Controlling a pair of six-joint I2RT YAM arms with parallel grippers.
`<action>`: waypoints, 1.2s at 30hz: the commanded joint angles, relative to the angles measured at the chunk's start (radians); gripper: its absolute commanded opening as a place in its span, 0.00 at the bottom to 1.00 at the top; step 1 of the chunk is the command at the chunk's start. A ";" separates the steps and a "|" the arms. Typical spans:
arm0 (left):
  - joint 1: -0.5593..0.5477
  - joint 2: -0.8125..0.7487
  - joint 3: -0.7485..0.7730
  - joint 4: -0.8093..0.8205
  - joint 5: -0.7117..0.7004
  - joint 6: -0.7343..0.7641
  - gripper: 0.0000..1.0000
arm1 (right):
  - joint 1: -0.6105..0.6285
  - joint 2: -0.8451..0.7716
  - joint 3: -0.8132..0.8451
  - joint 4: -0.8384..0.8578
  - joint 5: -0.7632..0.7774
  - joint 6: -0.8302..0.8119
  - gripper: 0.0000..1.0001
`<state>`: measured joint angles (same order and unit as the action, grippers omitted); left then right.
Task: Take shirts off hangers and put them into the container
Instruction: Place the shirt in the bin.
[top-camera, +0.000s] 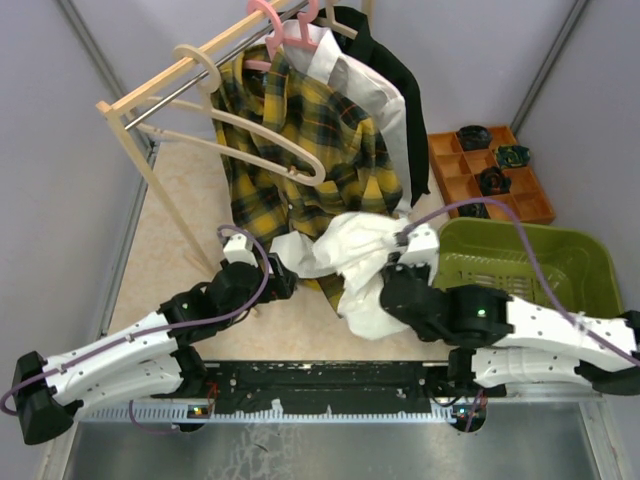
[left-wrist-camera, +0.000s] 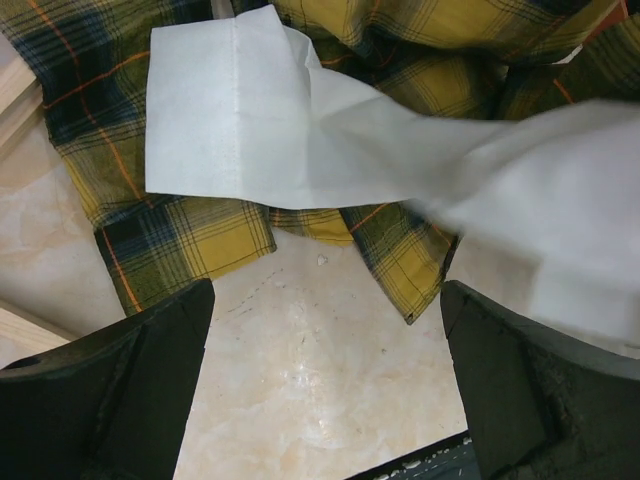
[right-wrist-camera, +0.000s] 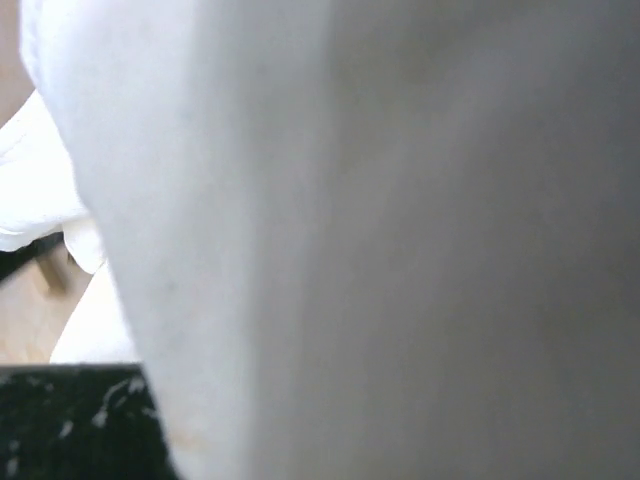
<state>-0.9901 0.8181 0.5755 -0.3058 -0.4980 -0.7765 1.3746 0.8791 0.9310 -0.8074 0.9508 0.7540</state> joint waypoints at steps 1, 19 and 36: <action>0.004 -0.013 0.015 0.023 -0.020 0.015 0.99 | 0.009 -0.077 0.172 -0.194 0.330 -0.036 0.00; 0.005 -0.025 0.008 0.030 -0.020 0.041 0.99 | -0.572 -0.097 0.188 -0.223 0.177 -0.157 0.00; 0.005 -0.069 -0.004 -0.009 -0.031 0.034 0.99 | -1.324 -0.109 -0.139 0.095 -0.455 -0.046 0.00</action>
<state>-0.9901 0.7670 0.5762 -0.3138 -0.5091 -0.7403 0.1101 0.7582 0.8036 -0.8642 0.5625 0.6815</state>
